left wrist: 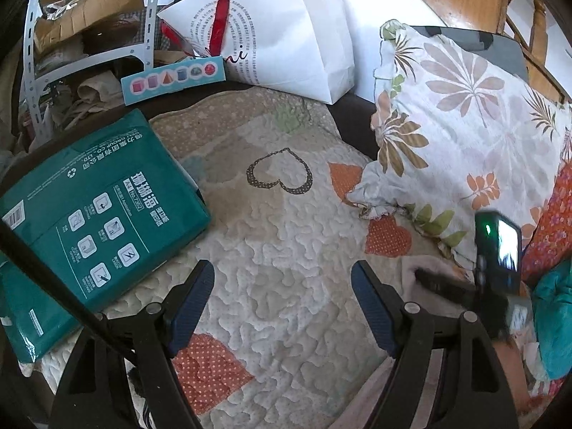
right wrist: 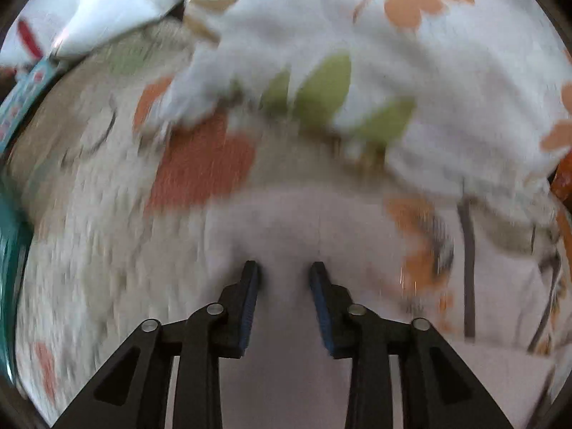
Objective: Fold small clothes
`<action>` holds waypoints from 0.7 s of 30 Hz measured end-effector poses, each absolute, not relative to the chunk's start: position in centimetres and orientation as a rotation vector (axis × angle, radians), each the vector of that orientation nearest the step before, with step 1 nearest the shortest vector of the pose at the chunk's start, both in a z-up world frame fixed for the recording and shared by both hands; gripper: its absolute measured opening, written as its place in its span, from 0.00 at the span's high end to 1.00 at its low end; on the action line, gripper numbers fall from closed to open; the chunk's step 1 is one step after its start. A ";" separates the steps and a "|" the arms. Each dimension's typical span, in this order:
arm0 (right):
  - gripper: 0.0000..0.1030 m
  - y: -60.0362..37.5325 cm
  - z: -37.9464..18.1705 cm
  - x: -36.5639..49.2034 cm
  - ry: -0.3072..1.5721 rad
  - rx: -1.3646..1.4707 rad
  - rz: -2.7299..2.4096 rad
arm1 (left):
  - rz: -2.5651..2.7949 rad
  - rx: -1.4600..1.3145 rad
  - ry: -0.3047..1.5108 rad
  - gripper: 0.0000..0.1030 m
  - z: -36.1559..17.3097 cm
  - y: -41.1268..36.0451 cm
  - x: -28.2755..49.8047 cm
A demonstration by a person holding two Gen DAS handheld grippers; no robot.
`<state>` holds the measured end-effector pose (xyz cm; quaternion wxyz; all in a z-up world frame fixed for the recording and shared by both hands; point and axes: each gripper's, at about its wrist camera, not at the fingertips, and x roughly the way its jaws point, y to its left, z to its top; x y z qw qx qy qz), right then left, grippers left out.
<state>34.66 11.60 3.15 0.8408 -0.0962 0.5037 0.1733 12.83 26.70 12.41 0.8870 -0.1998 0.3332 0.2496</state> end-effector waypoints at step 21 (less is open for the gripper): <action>0.44 -23.5 6.5 24.5 0.984 -0.125 -0.276 | 0.421 -0.353 0.764 0.24 11.5 23.1 13.3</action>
